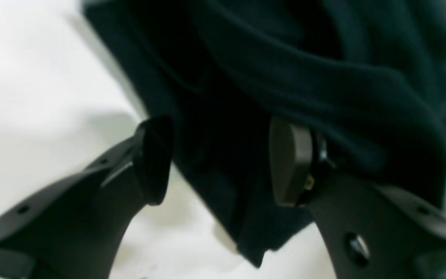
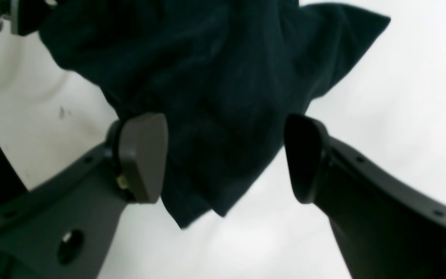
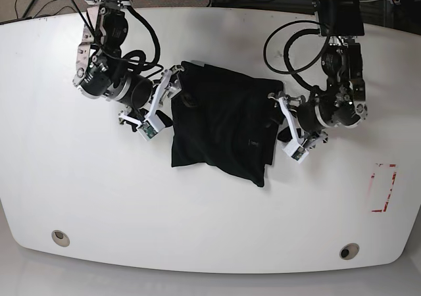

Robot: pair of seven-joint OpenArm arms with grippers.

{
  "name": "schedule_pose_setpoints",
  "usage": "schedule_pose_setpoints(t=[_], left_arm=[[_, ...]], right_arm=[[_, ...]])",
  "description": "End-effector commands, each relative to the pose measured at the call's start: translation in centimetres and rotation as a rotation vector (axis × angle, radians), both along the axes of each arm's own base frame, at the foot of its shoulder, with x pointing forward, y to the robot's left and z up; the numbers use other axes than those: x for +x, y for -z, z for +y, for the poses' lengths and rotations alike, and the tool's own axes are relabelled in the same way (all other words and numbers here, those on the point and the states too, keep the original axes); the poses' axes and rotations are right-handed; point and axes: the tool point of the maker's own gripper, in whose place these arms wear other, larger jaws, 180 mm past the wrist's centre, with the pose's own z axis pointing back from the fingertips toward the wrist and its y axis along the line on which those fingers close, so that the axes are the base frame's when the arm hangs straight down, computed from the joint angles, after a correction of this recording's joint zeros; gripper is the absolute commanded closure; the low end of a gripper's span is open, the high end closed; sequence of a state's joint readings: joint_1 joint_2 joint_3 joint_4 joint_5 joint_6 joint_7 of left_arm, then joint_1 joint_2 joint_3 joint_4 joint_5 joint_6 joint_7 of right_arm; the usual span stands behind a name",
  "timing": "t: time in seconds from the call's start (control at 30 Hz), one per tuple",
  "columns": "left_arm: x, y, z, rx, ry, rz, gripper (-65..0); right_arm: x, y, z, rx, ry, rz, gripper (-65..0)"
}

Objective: Layout the t-shirt on the table in an organized manner, then fold the t-shirt properly
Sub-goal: 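Fold the bundle end with the right gripper over toward the left gripper, then press the folded black bundle flat with the right gripper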

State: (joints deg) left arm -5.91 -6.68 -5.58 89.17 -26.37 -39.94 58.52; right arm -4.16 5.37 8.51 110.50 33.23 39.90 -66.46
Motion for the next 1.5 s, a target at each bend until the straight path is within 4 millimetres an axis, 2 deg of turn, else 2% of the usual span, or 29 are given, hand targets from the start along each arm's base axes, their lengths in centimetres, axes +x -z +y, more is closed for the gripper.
schedule_pose_setpoints(t=[0.0, 0.07, 0.23, 0.4, 0.57, 0.7, 0.77, 0.8, 0.9, 1.0, 1.07, 1.23, 1.27, 1.37, 1.47], left_arm=[[1.5, -3.1, 1.8, 0.014, -0.023, -0.094, -36.9], [1.7, -3.9, 3.2, 0.044, -0.043, -0.116, -36.9], [2.8, -8.3, 9.4, 0.132, -0.163, -0.244, -36.8], [4.1, -12.3, 14.6, 0.190, -0.272, -0.340, -36.7], [4.8, -13.8, 17.0, 0.238, -0.293, -0.362, -36.7], [4.7, -13.1, 15.9, 0.245, -0.254, -0.343, -36.7], [4.5, -11.9, 14.2, 0.252, -0.194, -0.316, -36.7], [4.2, -10.9, 13.0, 0.256, -0.156, -0.293, -36.7], [2.6, -7.8, 11.3, 0.275, -0.086, -0.216, -36.7], [1.4, -5.8, 11.3, 0.307, -0.079, -0.166, -36.7], [0.9, -4.9, 11.2, 0.304, -0.097, -0.144, -36.7], [-0.2, -4.6, 14.2, 0.318, -0.197, -0.124, -36.7], [-0.6, -4.7, 15.3, 0.316, -0.233, -0.121, -36.7], [-0.9, -5.8, 18.6, 0.338, -0.309, -0.136, -36.7], [-1.0, -6.9, 20.8, 0.363, -0.356, -0.153, -36.7]], right_arm=[[1.0, -1.2, 0.3, 0.031, -0.003, -0.043, -44.5], [1.1, -1.0, 0.4, 0.032, -0.003, -0.036, -44.5], [1.2, -0.7, 0.3, 0.036, -0.001, -0.025, -44.5], [1.6, -1.0, 0.4, 0.038, -0.002, -0.038, -44.5], [1.9, -1.0, 0.4, 0.042, 0.000, -0.036, -44.5], [2.8, -1.0, 0.4, 0.046, 0.001, -0.035, -44.5], [3.1, -0.9, 0.3, 0.050, 0.003, -0.030, -44.5], [3.4, -1.0, 0.3, 0.051, 0.004, -0.034, -44.5], [3.8, -1.3, 0.5, 0.053, -0.001, -0.044, -44.5], [3.8, -1.6, 1.9, 0.061, -0.038, -0.051, -44.5], [3.5, -1.8, 3.5, 0.072, -0.079, -0.053, -44.5], [2.4, -2.0, 7.6, 0.087, -0.176, -0.053, -44.7], [2.0, -1.9, 9.1, 0.071, -0.209, -0.055, -44.9], [1.7, -2.0, 11.6, 0.035, -0.252, -0.087, -44.9], [1.5, -2.4, 13.9, 0.009, -0.289, -0.138, -44.7]])
